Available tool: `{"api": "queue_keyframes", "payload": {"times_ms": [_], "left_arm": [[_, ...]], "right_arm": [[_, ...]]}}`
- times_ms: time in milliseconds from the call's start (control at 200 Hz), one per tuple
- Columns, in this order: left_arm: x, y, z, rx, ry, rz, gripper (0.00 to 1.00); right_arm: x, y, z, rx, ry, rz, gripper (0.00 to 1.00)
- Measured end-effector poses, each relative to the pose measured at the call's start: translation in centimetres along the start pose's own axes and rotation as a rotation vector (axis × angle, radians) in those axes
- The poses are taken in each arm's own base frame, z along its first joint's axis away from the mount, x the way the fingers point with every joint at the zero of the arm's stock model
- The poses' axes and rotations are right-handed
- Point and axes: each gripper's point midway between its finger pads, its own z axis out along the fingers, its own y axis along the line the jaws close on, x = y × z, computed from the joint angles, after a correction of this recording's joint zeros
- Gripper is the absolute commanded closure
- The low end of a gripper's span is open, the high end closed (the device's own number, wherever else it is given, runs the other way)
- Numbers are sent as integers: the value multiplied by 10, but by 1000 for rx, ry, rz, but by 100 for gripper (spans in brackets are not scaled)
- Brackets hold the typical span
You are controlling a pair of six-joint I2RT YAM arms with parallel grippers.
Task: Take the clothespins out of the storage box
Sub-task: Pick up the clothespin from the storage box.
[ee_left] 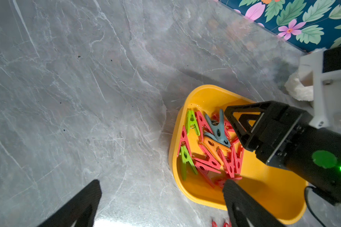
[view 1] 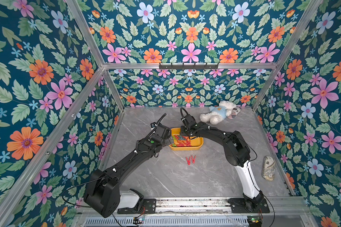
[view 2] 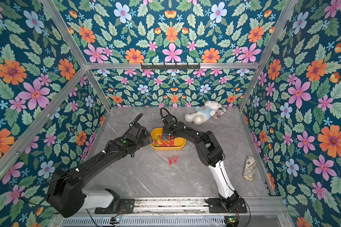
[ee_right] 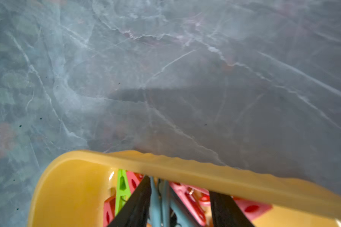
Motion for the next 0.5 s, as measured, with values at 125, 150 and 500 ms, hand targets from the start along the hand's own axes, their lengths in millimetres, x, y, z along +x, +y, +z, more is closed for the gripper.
{"api": "queue_keyframes", "payload": {"times_ms": [125,150,500], "left_arm": [[2,2,2,0,10,-3,0],[2,2,2,1,13,-3,0],[5,5,4,3,25,-6,0]], "right_arm": [[-1,6,1,-10,-4,-17,48],[-2,7,2,-12,-5,-19,48],[8,-2,19,46,45,-32,63]]}}
